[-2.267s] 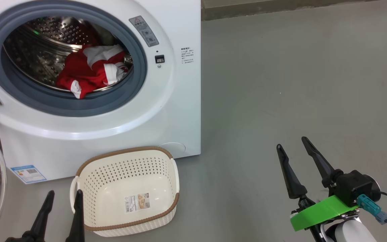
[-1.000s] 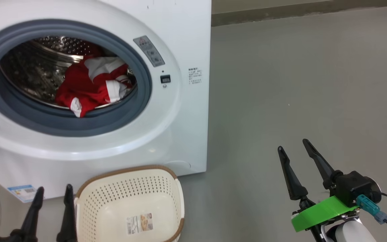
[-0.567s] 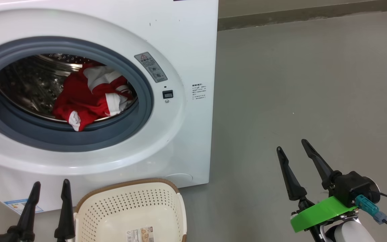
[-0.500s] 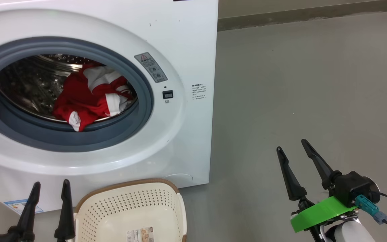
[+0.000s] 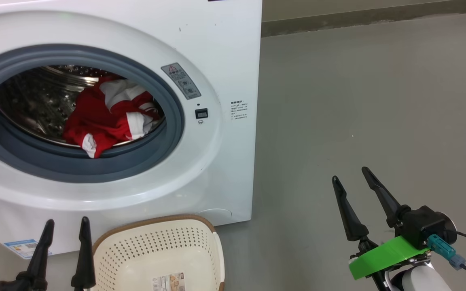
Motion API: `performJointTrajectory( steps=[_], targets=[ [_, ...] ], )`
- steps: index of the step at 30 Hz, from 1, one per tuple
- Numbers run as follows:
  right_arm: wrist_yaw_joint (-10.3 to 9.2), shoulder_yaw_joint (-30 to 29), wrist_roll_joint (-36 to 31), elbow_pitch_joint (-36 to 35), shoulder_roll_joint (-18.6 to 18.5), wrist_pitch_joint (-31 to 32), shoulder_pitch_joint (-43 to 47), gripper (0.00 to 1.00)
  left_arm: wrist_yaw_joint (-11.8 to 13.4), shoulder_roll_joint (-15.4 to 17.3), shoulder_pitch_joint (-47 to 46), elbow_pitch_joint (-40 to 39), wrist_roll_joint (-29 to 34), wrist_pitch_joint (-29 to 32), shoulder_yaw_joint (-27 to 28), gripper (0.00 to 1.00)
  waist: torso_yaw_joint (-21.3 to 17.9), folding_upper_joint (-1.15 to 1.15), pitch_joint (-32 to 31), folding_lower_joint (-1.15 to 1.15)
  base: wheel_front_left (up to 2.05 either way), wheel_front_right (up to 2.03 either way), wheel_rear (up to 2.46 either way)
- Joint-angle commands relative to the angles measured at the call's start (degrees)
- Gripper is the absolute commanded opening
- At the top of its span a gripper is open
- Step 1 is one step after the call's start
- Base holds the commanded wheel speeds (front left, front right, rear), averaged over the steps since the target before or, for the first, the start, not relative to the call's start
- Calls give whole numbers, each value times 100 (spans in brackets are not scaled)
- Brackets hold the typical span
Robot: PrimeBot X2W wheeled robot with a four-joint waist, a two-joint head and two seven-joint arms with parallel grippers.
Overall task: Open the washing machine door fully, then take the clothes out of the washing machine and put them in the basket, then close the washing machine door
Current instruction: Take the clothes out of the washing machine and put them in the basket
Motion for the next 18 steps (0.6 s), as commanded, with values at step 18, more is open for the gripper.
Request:
performJointTrajectory(
  steps=[18],
  targets=[
    [39,142,40,-200,11,-37,-118,100,-32,115,-500,101,1,-28,152,100,74,0,203,0,0,0,0]
  ],
)
